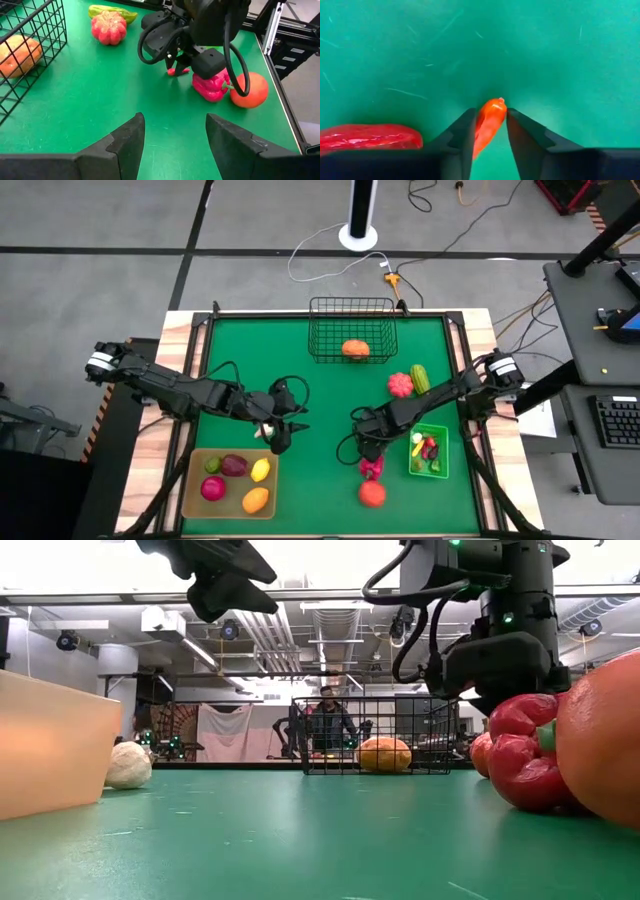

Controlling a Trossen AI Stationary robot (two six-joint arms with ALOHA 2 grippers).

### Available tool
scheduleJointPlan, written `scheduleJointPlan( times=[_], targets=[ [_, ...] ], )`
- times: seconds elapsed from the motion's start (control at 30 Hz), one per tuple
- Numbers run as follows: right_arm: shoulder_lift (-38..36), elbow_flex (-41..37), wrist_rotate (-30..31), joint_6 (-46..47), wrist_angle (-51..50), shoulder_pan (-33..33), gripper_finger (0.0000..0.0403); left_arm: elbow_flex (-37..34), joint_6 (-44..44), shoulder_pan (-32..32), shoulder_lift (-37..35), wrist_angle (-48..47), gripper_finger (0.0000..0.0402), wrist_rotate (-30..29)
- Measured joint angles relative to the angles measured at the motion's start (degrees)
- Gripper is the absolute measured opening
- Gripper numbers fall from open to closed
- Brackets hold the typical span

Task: Sort produce into baskets
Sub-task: Put the orange chili pepper into the green bin

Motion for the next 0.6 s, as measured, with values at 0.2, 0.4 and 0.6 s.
scheduleJointPlan(
  times=[0.2,0.4,0.6],
  targets=[
    [0.0,-0.07,0.07,-1.17,0.13,-0.11,0.0043,0.0,0.02,0.0,0.0,0.03,0.0192,-2.16],
    [-0.46,0.04,1.58,-3.06,-0.06,-0.2,0.0022,0.0,0.0,0.0,0.0,0.08,0.0192,-2.93],
    [-3.99,0.43,6.0,-5.29,0.02,-0.2,0.0023,0.0,0.0,-0.09,0.0,0.84,0.0192,-2.93]
  ],
)
